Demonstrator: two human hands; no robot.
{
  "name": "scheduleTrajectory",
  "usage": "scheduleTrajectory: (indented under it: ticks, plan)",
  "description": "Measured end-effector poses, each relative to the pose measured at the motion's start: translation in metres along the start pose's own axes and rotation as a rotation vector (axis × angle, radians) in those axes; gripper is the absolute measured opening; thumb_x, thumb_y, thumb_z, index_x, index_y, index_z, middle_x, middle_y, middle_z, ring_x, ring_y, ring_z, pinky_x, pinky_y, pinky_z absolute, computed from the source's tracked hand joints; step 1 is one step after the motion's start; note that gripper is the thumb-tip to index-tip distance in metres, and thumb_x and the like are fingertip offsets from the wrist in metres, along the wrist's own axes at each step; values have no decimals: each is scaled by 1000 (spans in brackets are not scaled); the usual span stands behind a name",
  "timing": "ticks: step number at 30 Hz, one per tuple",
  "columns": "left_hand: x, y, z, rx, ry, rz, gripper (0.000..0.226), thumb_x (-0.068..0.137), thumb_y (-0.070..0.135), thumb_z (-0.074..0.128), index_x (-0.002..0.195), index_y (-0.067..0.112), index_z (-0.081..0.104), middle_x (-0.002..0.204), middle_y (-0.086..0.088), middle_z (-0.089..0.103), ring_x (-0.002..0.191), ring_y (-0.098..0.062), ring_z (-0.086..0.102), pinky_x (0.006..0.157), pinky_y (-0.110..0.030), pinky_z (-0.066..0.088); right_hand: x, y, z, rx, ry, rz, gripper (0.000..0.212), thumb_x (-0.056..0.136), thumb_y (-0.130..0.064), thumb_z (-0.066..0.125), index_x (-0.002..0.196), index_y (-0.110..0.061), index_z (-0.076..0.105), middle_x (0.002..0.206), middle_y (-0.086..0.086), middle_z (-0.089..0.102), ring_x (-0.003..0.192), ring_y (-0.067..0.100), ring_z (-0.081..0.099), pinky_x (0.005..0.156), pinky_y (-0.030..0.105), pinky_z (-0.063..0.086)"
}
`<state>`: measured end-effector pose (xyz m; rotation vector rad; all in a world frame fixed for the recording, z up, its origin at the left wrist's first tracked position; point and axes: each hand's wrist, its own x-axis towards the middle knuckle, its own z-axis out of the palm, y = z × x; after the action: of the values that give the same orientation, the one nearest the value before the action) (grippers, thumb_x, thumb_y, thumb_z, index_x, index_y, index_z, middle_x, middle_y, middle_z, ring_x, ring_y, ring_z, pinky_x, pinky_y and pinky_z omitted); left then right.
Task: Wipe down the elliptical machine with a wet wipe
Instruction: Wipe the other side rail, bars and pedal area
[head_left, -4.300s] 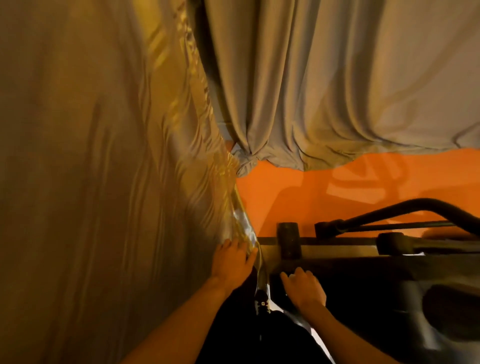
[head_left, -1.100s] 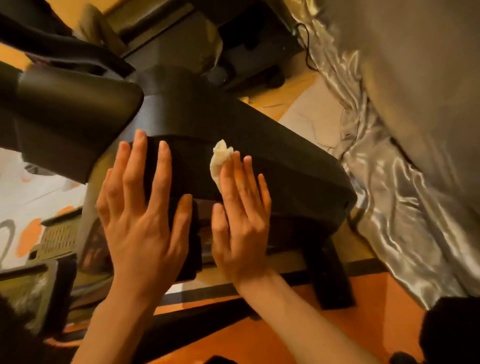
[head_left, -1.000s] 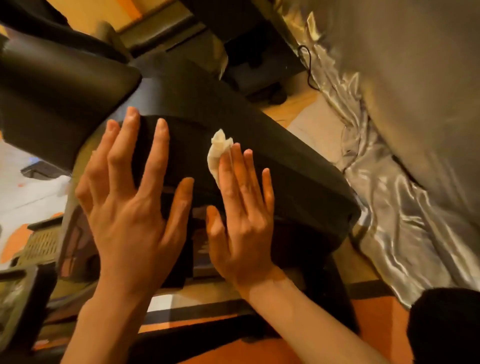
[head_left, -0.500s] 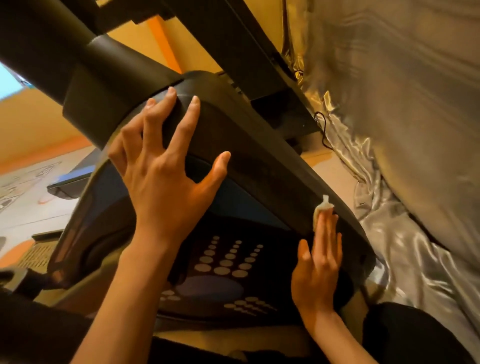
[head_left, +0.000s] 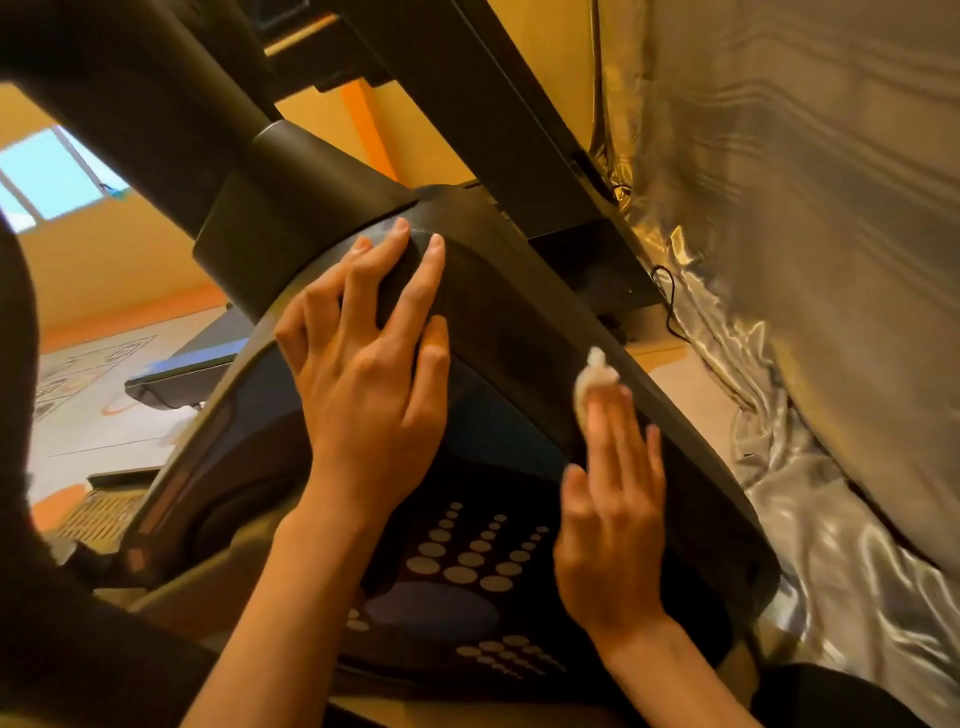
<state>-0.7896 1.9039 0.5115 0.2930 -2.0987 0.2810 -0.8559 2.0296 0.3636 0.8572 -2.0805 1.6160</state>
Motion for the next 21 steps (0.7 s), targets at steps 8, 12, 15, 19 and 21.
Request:
scheduleTrajectory:
  ticks: [8,12,15,19,21]
  plan:
    - [1,-2,0,25,-5,32,57,103,46,45,153,21,51,156,-7,46,142,-29,38,110,-43,23,43,-52,-5,85,-66,-64,73,106,-54,-2,163,-13,19,171,-1,12,158,10,2,129,44,1]
    - [1,-1,-3,-20,-17,16,56,103,41,41,153,20,51,158,-6,45,144,-28,36,112,-43,21,47,-78,4,120,-99,-284,62,109,-41,12,161,-9,23,171,5,15,159,19,5,129,47,7]
    - [0,-2,-3,-18,-23,26,57,102,40,42,154,20,50,159,-6,44,146,-28,35,113,-41,20,-2,-25,6,60,-55,-223,60,110,-40,13,162,-12,21,171,2,15,159,23,12,127,50,13]
    - [1,-1,0,-12,-6,18,56,102,41,44,153,21,51,158,-5,45,145,-28,35,114,-40,19,-47,29,1,-18,-46,-57,59,109,-36,16,163,-11,19,172,0,12,158,23,13,122,54,14]
    - [0,-1,2,20,13,26,55,102,43,45,152,21,53,157,-6,45,145,-30,38,114,-41,20,-36,13,1,10,-47,-38,60,108,-34,18,163,-11,17,173,-2,9,159,22,9,123,52,10]
